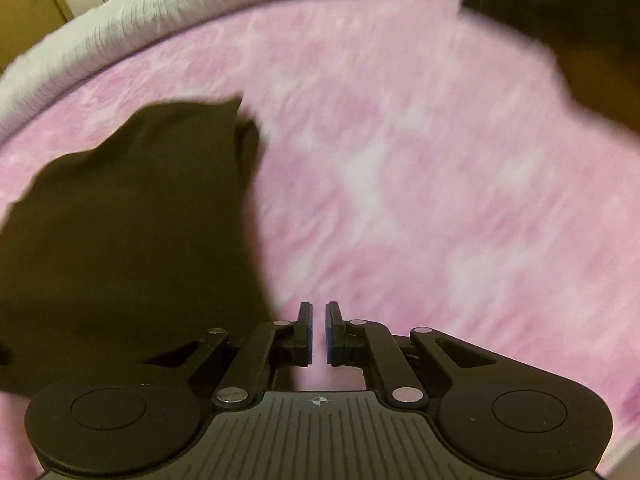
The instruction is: Fold clothes
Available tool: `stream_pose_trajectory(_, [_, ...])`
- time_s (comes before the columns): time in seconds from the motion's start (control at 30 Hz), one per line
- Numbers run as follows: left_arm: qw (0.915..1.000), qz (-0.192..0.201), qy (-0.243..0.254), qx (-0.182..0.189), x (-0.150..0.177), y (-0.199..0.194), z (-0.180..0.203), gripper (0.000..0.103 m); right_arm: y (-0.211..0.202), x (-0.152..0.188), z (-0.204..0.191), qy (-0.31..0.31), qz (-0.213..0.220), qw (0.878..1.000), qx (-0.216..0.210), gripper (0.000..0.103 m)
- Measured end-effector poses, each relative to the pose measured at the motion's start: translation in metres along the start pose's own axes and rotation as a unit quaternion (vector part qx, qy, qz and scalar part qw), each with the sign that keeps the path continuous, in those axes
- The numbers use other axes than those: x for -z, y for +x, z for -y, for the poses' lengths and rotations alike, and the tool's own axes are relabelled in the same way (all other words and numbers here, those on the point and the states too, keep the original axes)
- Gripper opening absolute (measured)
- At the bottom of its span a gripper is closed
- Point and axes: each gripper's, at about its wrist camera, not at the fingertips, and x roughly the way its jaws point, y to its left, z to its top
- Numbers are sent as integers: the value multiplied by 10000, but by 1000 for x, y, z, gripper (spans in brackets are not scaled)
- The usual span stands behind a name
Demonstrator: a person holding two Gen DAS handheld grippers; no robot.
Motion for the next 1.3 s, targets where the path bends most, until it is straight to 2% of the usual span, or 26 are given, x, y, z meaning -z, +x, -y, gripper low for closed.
stream_pose_trajectory(0.03, [9999,90,-80,-15,4,-2,-5,26,-6,-2,-4,-83,148,9999,32,4])
stream_pose_trajectory(0.07, [9997,188,-167,-21,7,-1,-11,26,-8,1,-8,-56,186,9995,-237,4])
stream_pose_trajectory(0.1, [9993,254,-277,-56,10,2,-18,26,-5,5,-12,-34,116,9987,-497,4])
stream_pose_trajectory(0.17, [9986,230,-447,-170,17,10,-30,26,11,18,-19,-26,-211,9972,-723,4])
stream_pose_trajectory(0.23, [9980,178,-563,-242,24,12,-40,27,28,32,-18,81,-561,9971,-510,4])
stream_pose_trajectory(0.3, [9975,94,-637,-295,31,10,-48,27,26,36,-6,446,-604,9957,-548,4])
stream_pose_trajectory(0.37, [9961,-101,-715,-508,34,2,-52,26,20,36,6,833,-706,9922,-603,4])
stream_pose_trajectory(0.43, [9950,-65,-813,-581,36,-10,-52,26,9,33,17,1206,-834,9862,-766,7])
stream_pose_trajectory(0.47, [9946,-5,-872,-557,37,-16,-52,26,2,33,20,1355,-793,9837,-881,20])
stream_pose_trajectory(0.5, [9945,55,-939,-462,37,-22,-49,26,-5,35,24,1528,-709,9804,-1022,55])
stream_pose_trajectory(0.53, [9945,73,-965,-389,36,-24,-45,26,-10,38,27,1732,-649,9758,-1170,71])
stream_pose_trajectory(0.57, [9951,87,-925,-336,33,-25,-39,26,-9,43,31,2030,-656,9677,-1343,91])
stream_pose_trajectory(0.73, [9972,172,-726,-70,23,-23,-15,26,12,66,48,3483,-776,9128,-1988,91])
stream_pose_trajectory(0.83, [9975,182,-689,-9,23,-20,-11,26,22,81,54,4044,-423,8872,-2182,91])
stream_pose_trajectory(0.9, [9970,184,-757,28,23,-19,-14,26,27,89,56,4307,-221,8746,-2214,91])
stream_pose_trajectory(0.97, [9957,204,-891,140,20,-12,-19,26,30,91,57,4456,-27,8666,-2246,89])
stream_pose_trajectory(1.0, [9949,224,-959,220,18,-12,-23,26,32,90,57,4460,55,8649,-2304,83])
stream_pose_trajectory(1.03, [9939,255,-1023,309,15,-11,-27,26,33,89,56,4463,138,8630,-2362,75])
stream_pose_trajectory(1.07, [9932,282,-1065,370,13,-10,-31,26,36,87,54,4476,197,8611,-2403,58])
stream_pose_trajectory(1.13, [9929,304,-1054,451,9,-8,-36,26,48,81,46,4525,185,8599,-2356,57])
stream_pose_trajectory(1.17, [9931,301,-1024,481,7,-7,-38,26,50,78,42,4449,241,8664,-2257,57])
stream_pose_trajectory(1.2, [9933,299,-993,510,4,-5,-41,26,50,78,39,4485,330,8651,-2220,61])
stream_pose_trajectory(1.3, [9934,349,-896,630,0,-6,-48,26,43,88,35,4709,640,8512,-2226,67])
